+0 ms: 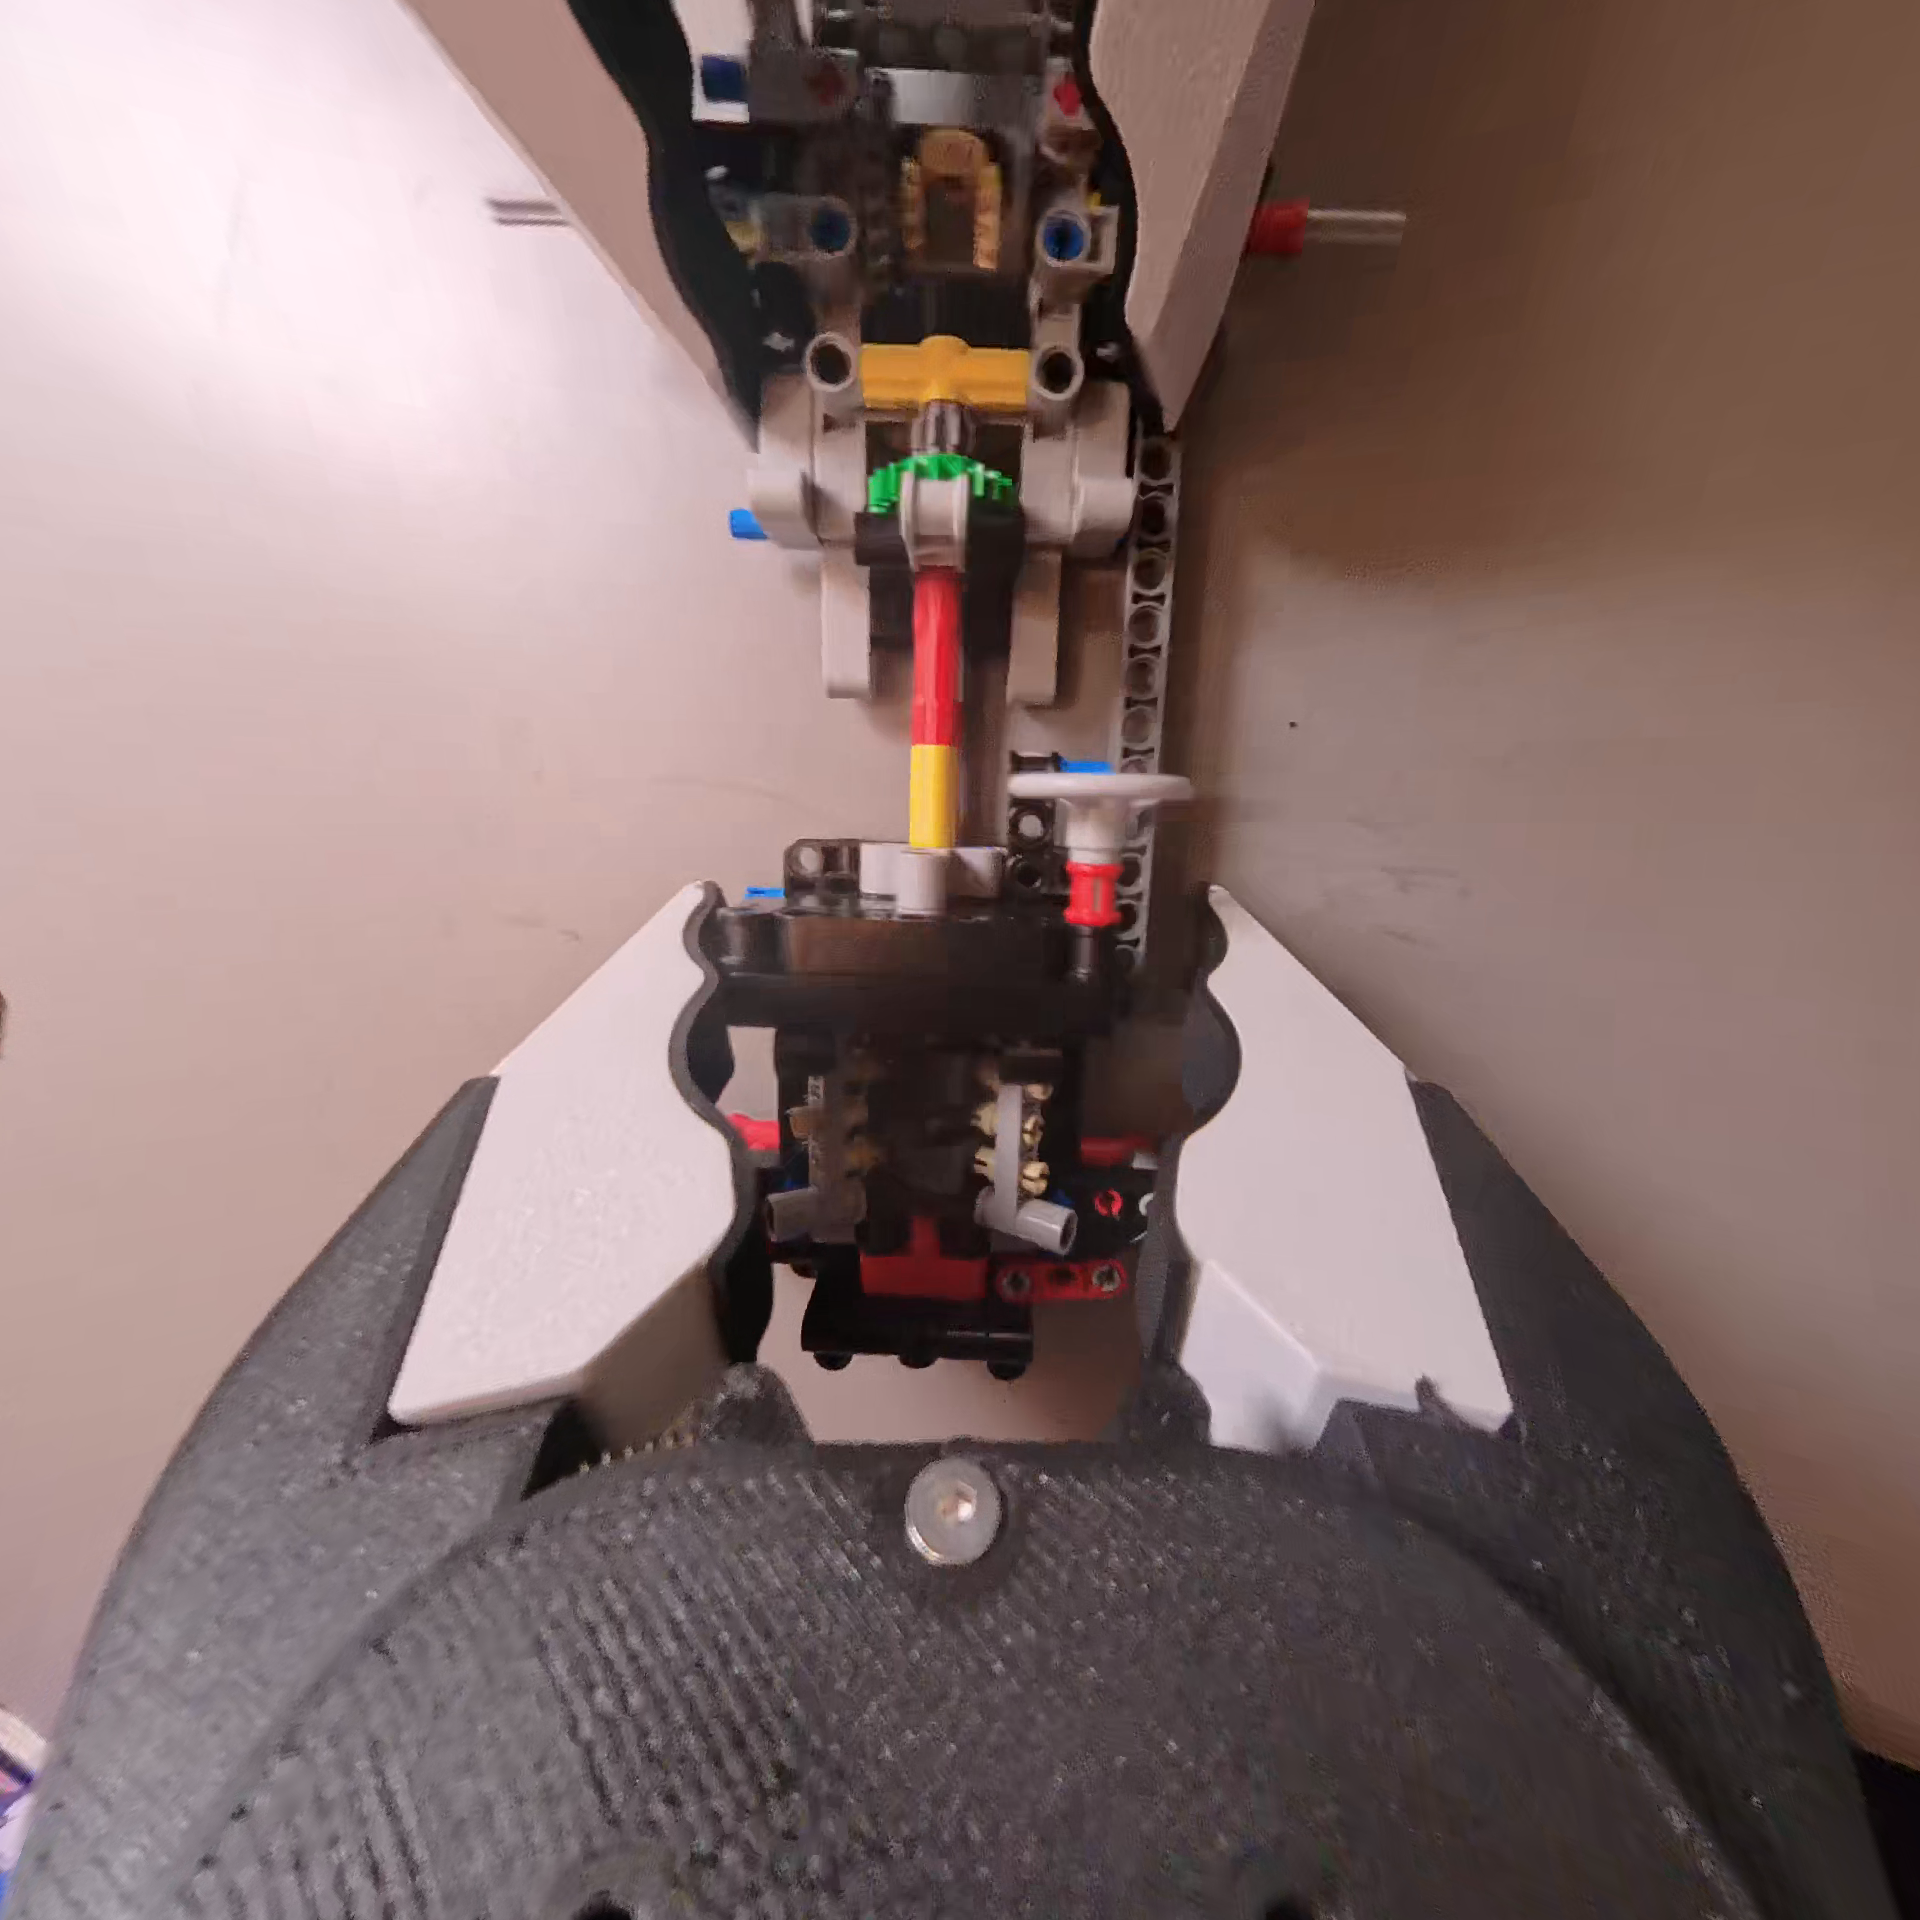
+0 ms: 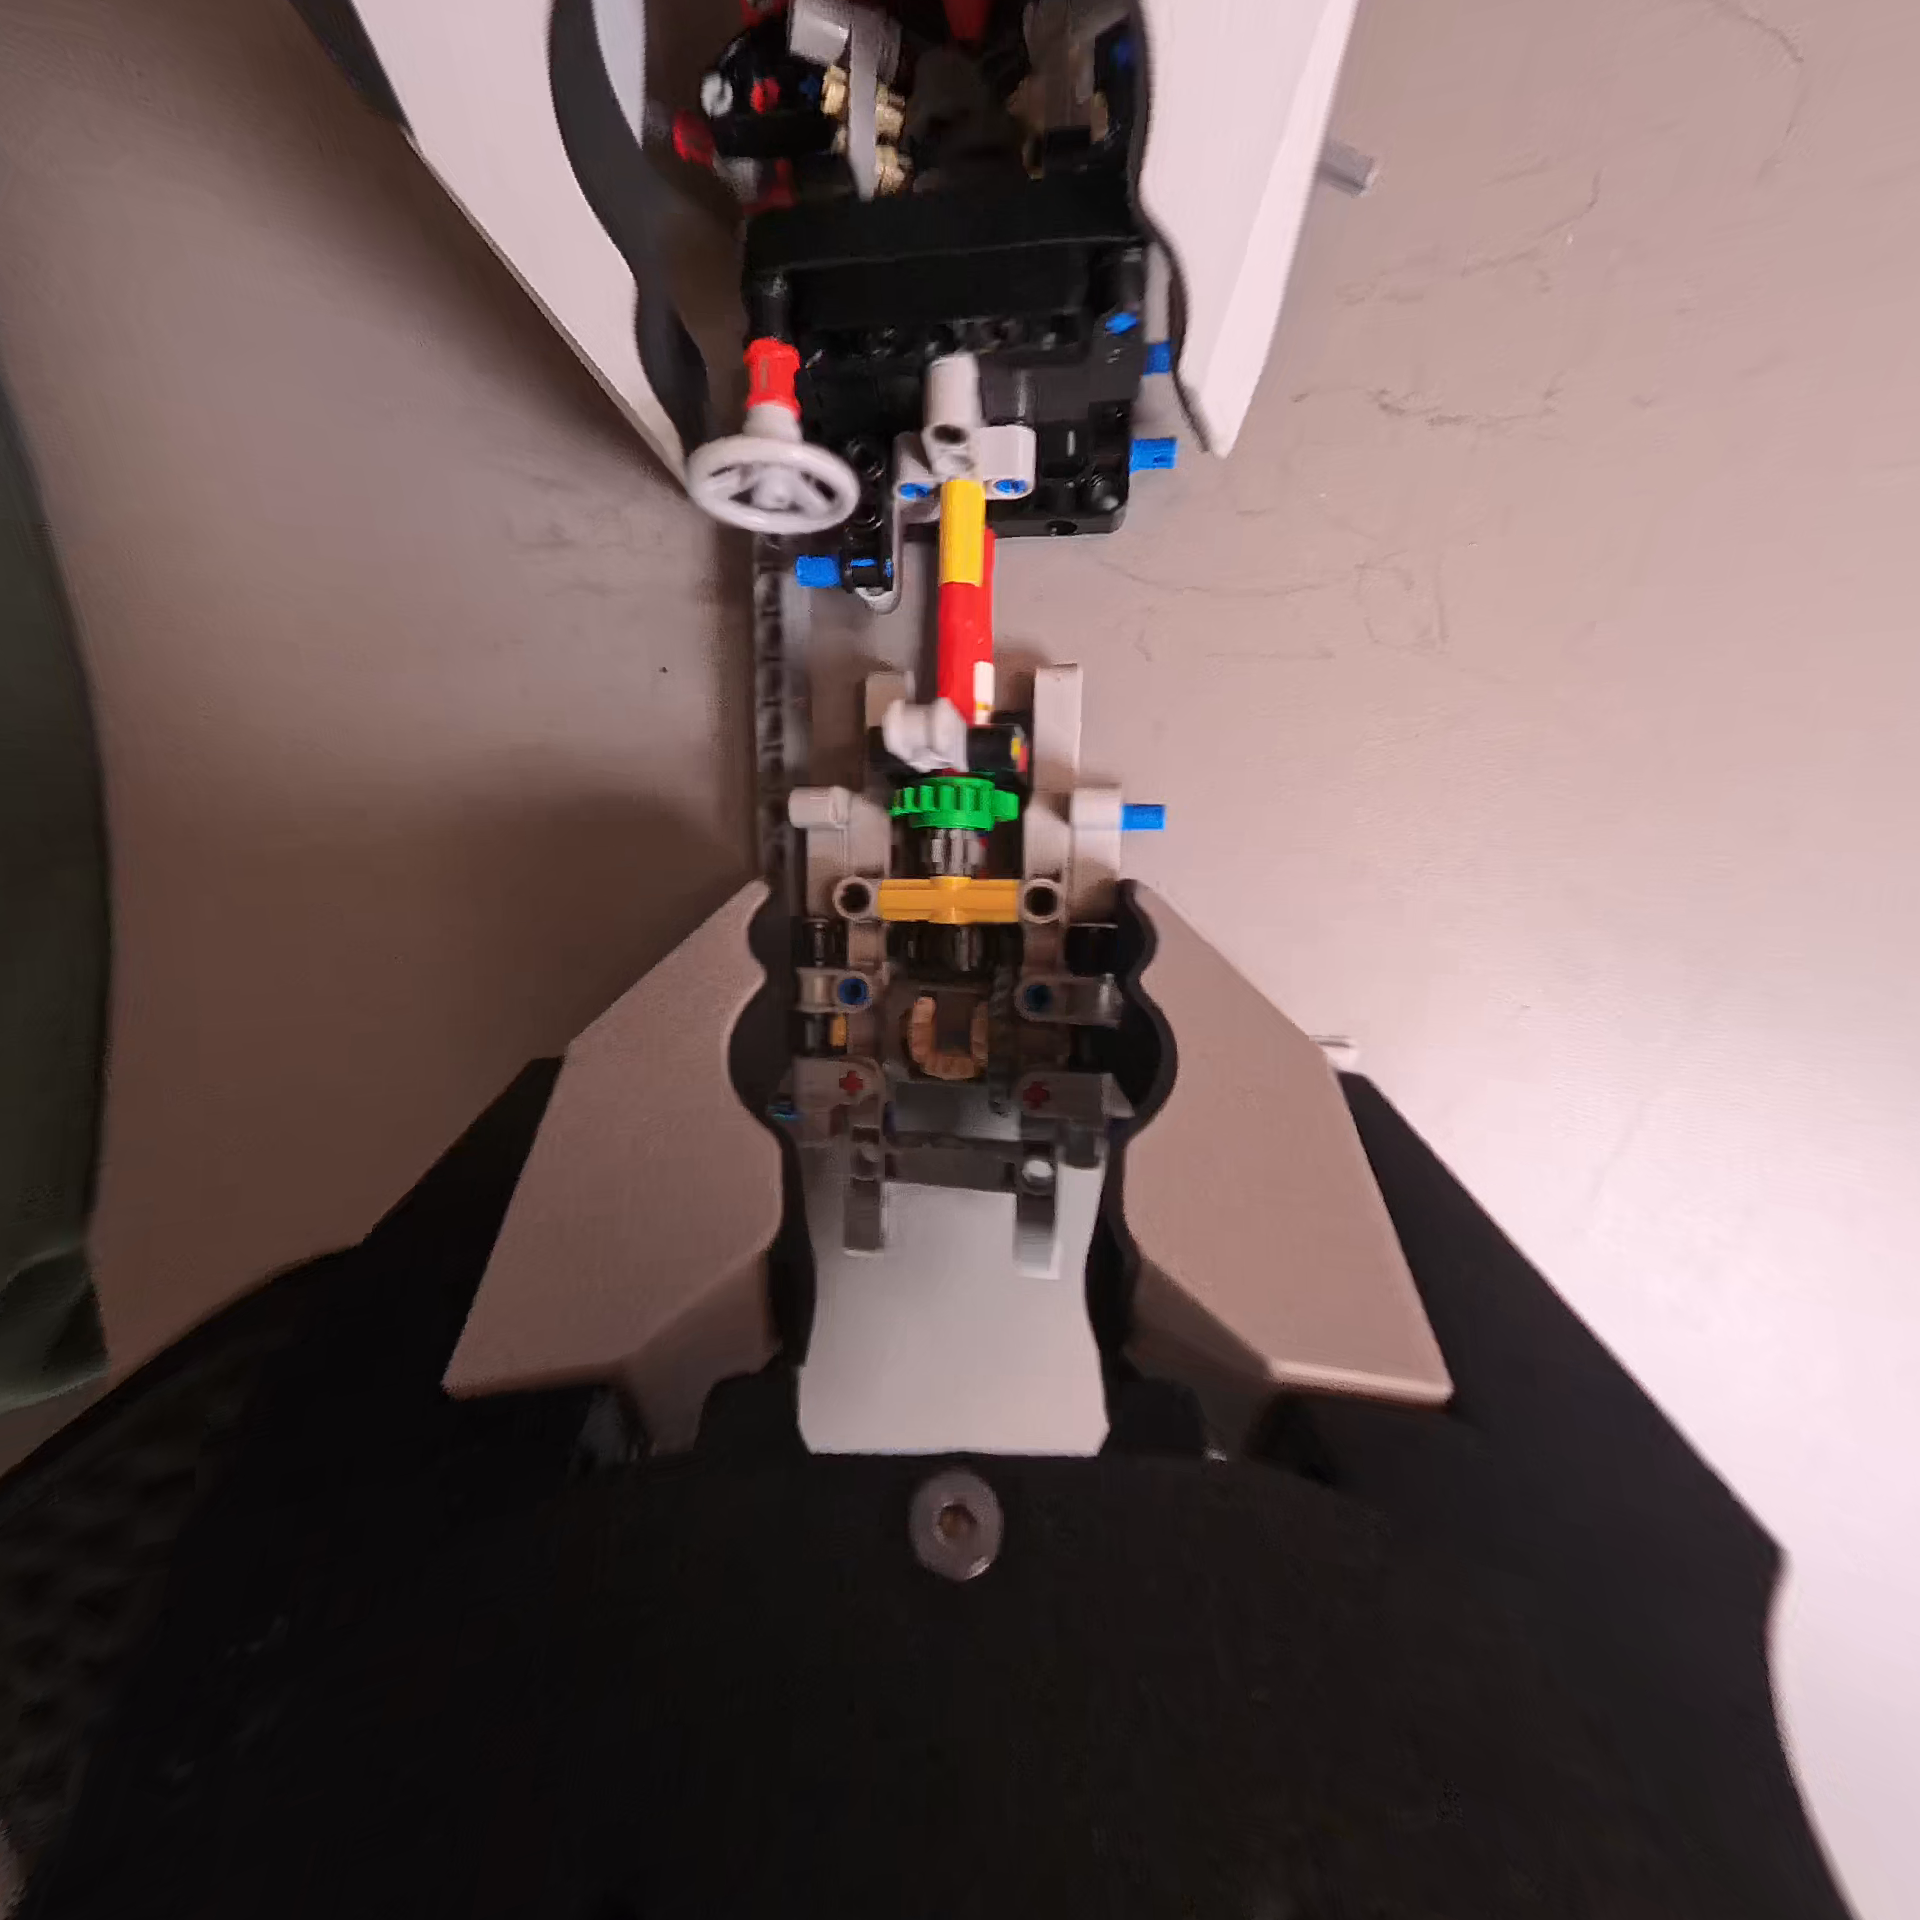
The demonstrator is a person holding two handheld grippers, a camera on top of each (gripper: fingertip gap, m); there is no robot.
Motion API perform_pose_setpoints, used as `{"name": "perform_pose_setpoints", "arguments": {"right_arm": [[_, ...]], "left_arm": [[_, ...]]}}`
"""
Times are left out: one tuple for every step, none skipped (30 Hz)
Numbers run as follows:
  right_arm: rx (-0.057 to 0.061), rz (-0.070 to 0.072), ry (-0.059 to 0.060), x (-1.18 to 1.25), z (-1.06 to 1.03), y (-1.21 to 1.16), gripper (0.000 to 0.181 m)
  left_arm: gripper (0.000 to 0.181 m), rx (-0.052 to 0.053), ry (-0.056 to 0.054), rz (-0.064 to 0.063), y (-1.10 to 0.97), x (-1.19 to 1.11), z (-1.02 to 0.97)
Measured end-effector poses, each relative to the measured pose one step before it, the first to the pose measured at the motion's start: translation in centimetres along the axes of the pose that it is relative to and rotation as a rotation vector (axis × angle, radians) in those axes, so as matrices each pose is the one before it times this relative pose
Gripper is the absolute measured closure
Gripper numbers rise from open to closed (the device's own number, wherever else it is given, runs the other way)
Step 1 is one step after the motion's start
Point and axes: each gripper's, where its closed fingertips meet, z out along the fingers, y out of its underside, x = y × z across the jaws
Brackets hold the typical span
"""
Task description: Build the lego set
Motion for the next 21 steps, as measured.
{"name": "perform_pose_setpoints", "arguments": {"right_arm": [[-0.0010,0.0200,-0.0215,-0.036,-0.113,0.032,0.125],[-0.0101,-0.0079,-0.0030,0.030,0.052,0.184,0.124],[-0.0079,-0.0199,0.0065,-0.036,-0.014,0.026,0.123],[-0.0108,-0.0171,0.0140,-0.013,-0.041,-0.024,0.123],[-0.0117,-0.0163,0.0194,0.025,-0.019,-0.016,0.120],[-0.0124,-0.0143,0.0188,0.010,0.056,0.078,0.114],[-0.0080,-0.0070,0.0110,-0.093,0.099,0.105,0.112],[-0.0059,-0.0022,0.0092,-0.145,0.123,0.117,0.109],[0.0021,-0.0017,0.0180,-0.020,0.083,0.059,0.109],[0.0035,-0.0028,0.0218,0.027,0.020,0.038,0.108],[0.0062,-0.0043,0.0225,0.015,-0.045,-0.003,0.108],[0.0084,-0.0014,0.0228,0.062,-0.077,-0.043,0.108],[0.0032,0.0013,0.0189,0.049,-0.062,0.033,0.108],[0.0027,-0.0019,0.0151,0.002,-0.044,0.011,0.108],[0.0038,-0.0027,0.0122,-0.019,-0.004,-0.006,0.108],[0.0045,0.0026,0.0088,0.002,-0.013,-0.019,0.108],[0.0074,0.0043,0.0105,0.066,-0.079,-0.038,0.108],[0.0200,0.0002,0.0180,0.145,-0.268,-0.163,0.108],[0.0345,-0.0019,0.0218,0.168,-0.587,-0.337,0.107],[0.0505,0.0017,0.0241,0.187,-0.929,-0.496,0.107],[0.0621,-0.0017,0.0231,0.093,-1.149,-0.568,0.109]], "left_arm": [[0.096,0.0022,0.0026,-0.0082,-0.039,-0.097,0.067],[0.099,-0.0022,0.0023,-0.0042,0.014,-0.070,0.045],[0.099,-0.0046,0.0048,-0.0032,0.020,0.000,0.034],[0.099,-0.0042,0.0038,-0.0037,-0.002,0.013,0.030],[0.098,-0.0029,-0.0004,-0.0021,-0.022,0.001,0.004],[0.098,-0.0013,-0.0029,-0.0005,-0.026,0.012,0.005],[0.099,-0.0012,-0.0040,-0.0001,-0.016,0.017,-0.022],[0.099,-0.0010,-0.0047,-0.0004,0.002,0.012,-0.029],[0.099,-0.0002,-0.0044,-0.0012,0.000,0.009,-0.016],[0.099,0.0000,-0.0051,-0.0009,0.006,0.002,-0.029],[0.099,-0.0006,-0.0044,-0.0002,-0.004,0.015,-0.027],[0.098,-0.0017,-0.0018,0.0001,0.001,0.058,-0.011],[0.097,-0.0024,0.0000,-0.0017,0.003,0.059,0.001],[0.097,-0.0028,0.0011,-0.0022,-0.007,0.063,0.005],[0.097,-0.0030,0.0007,-0.0005,-0.004,0.045,0.004],[0.097,-0.0027,0.0004,-0.0003,-0.010,0.016,-0.002],[0.097,-0.0023,0.0016,-0.0038,0.023,0.004,0.012],[0.098,-0.0008,0.0033,-0.0065,0.022,0.025,0.006],[0.099,0.0017,0.0045,-0.0079,0.031,0.034,0.009],[0.100,0.0046,0.0048,-0.0083,0.034,0.054,0.012],[0.101,0.0066,0.0053,-0.0090,0.031,0.061,0.004]]}}
